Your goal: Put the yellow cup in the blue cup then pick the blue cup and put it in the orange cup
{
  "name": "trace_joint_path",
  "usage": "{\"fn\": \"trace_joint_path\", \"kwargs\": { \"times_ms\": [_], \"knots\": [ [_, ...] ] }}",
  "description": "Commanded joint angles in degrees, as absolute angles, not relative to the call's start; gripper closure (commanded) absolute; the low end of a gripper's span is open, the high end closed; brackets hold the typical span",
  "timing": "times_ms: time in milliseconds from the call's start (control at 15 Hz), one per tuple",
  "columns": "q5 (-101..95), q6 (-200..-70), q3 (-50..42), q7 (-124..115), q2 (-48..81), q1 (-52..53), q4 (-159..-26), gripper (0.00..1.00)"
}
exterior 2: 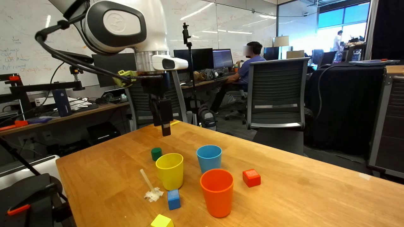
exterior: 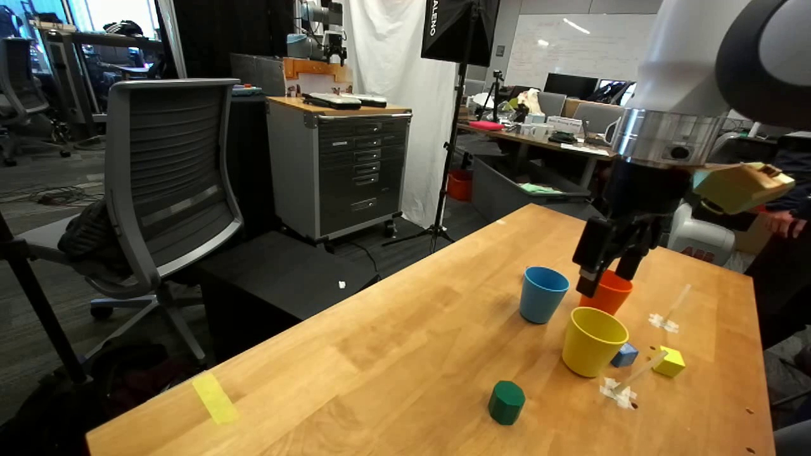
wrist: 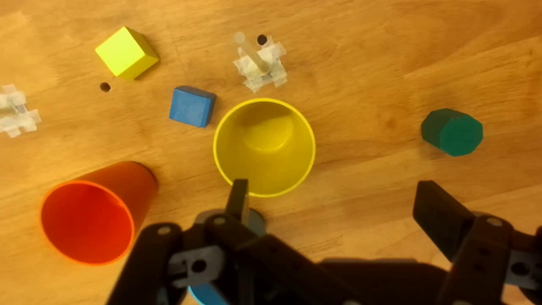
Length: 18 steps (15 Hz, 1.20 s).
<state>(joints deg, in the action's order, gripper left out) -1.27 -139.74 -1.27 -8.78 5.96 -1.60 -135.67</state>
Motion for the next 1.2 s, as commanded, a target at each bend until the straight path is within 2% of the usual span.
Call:
{"fn": "trace_joint_path", "kwargs": {
  "times_ms": [0, 1133],
  "knots": [
    [-3.2, -141.3, -2.0, -11.2, 8.8, -1.1, -134.2, 0.00],
    [-5.7, -144.1, -3.3, -14.8, 19.0, 1.4, -130.4, 0.00]
  ]
}}
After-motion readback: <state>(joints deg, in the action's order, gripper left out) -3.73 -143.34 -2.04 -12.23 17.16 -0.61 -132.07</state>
